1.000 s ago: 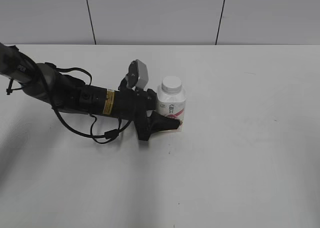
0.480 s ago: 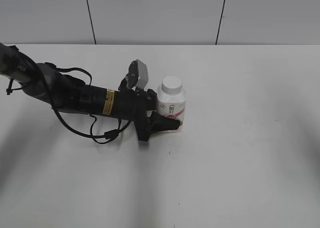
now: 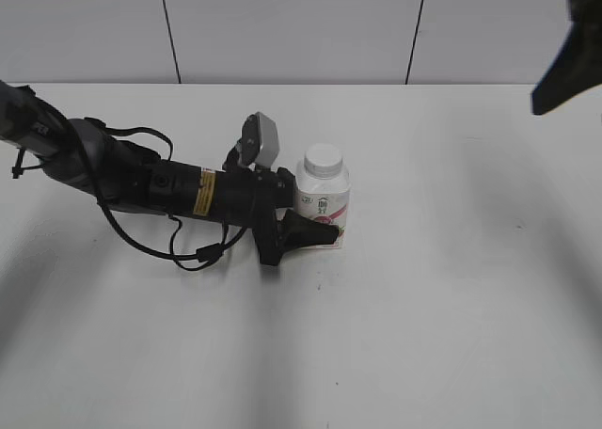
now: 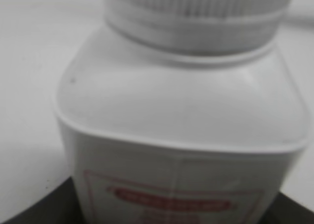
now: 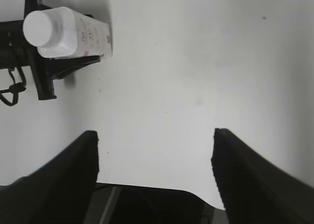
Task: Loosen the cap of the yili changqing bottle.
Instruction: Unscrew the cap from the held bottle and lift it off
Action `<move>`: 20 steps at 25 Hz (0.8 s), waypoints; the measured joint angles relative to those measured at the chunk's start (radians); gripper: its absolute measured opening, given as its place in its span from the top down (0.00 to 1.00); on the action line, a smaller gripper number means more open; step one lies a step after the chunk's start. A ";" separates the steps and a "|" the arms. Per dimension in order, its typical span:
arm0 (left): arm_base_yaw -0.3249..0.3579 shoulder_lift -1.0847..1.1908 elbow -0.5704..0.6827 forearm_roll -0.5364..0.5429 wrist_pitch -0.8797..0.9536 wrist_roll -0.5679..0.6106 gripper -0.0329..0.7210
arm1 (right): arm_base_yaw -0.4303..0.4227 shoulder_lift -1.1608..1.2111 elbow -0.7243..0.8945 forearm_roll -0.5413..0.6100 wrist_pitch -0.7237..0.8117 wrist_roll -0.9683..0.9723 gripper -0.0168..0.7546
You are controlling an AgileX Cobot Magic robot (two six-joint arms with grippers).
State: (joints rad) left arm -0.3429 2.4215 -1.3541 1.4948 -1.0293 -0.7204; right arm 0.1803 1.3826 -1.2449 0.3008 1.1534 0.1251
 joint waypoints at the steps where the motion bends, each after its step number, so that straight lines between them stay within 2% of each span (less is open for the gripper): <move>1: 0.000 0.000 0.000 0.000 0.000 0.000 0.40 | 0.032 0.030 -0.026 -0.009 -0.002 0.025 0.24; 5: 0.000 0.000 0.000 0.000 0.001 0.000 0.40 | 0.146 0.178 -0.137 -0.030 -0.006 0.085 0.24; 10: 0.000 0.000 0.000 0.000 0.001 0.000 0.40 | 0.236 0.347 -0.285 -0.034 -0.008 0.120 0.24; 20: -0.001 0.000 0.000 0.000 0.002 0.000 0.40 | 0.304 0.550 -0.448 -0.030 -0.024 0.183 0.24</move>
State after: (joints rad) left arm -0.3438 2.4215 -1.3541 1.4948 -1.0275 -0.7204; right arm 0.4843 1.9321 -1.6924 0.2707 1.1295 0.3079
